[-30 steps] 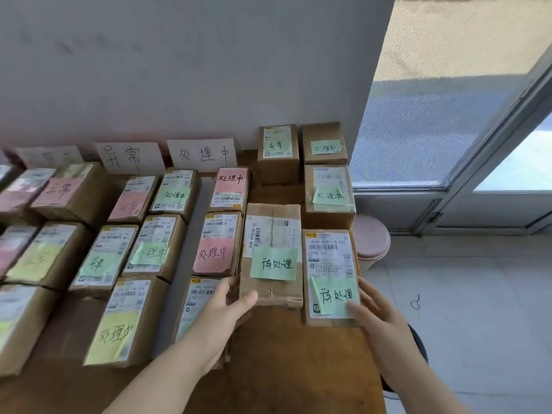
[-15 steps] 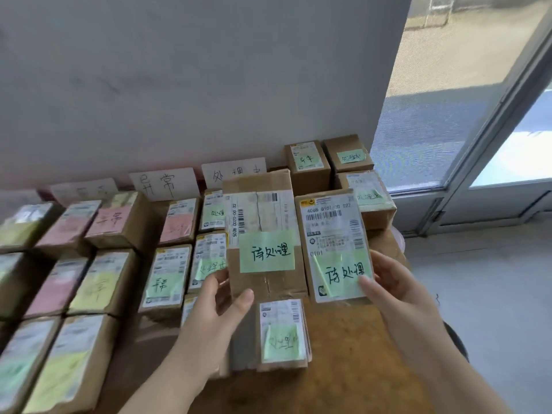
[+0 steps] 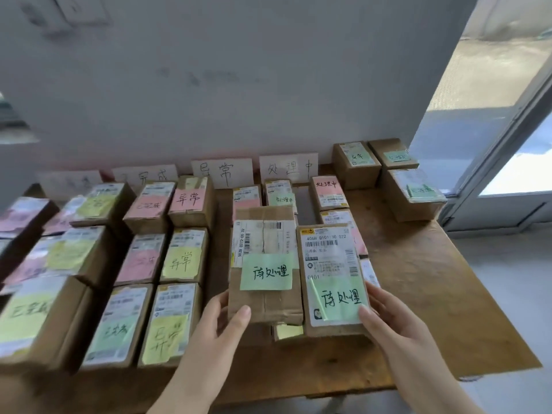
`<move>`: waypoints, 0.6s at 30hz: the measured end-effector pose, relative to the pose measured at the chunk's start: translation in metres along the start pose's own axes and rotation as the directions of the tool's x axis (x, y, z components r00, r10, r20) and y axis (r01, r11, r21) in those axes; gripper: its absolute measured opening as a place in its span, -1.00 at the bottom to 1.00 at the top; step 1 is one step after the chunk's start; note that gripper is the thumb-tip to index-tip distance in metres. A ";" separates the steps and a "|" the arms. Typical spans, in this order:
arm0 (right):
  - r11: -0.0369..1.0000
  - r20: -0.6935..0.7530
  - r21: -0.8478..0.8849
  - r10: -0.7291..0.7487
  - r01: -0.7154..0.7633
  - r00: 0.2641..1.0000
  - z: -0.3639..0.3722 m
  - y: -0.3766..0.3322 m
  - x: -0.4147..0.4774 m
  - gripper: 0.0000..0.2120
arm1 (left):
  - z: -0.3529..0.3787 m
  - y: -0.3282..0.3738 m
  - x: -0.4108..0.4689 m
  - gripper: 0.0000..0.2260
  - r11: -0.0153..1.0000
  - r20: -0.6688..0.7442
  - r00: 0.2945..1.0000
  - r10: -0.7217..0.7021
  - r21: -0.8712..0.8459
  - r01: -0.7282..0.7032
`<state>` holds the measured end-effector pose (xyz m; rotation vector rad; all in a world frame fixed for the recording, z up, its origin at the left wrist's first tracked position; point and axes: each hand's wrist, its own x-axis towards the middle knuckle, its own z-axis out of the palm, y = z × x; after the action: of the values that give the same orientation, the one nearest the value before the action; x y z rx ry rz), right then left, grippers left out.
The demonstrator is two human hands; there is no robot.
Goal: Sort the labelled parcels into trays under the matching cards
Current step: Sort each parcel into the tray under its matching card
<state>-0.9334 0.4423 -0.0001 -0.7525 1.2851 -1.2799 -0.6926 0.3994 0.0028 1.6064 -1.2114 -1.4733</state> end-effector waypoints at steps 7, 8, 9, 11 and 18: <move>0.999 0.094 -0.025 0.045 -0.043 0.995 0.015 -0.014 -0.002 -0.59 | -0.011 0.001 -0.026 -0.64 0.995 -0.080 0.996 -0.032 -0.096 0.024; 0.999 0.105 -0.027 0.050 -0.047 0.993 0.014 -0.015 -0.002 -0.56 | -0.010 0.003 -0.030 -0.64 0.994 -0.097 0.995 -0.040 -0.107 0.029; 0.998 0.121 -0.023 0.053 -0.051 0.991 0.014 -0.016 -0.003 -0.45 | -0.009 0.006 -0.035 -0.68 0.992 -0.115 0.992 -0.049 -0.120 0.035; 0.997 0.153 -0.016 0.076 -0.075 0.985 0.012 -0.015 -0.004 -0.19 | -0.007 0.010 -0.044 -0.81 0.988 -0.160 0.984 -0.072 -0.145 0.049; 0.989 0.240 -0.054 0.145 -0.136 0.960 0.018 -0.001 -0.006 -0.14 | -0.011 0.004 -0.071 -0.87 0.984 -0.277 0.953 -0.123 -0.157 0.082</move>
<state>-0.9154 0.4433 0.0059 -0.8029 1.1438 -1.0176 -0.6785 0.4616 0.0358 1.7338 -0.8520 -1.3019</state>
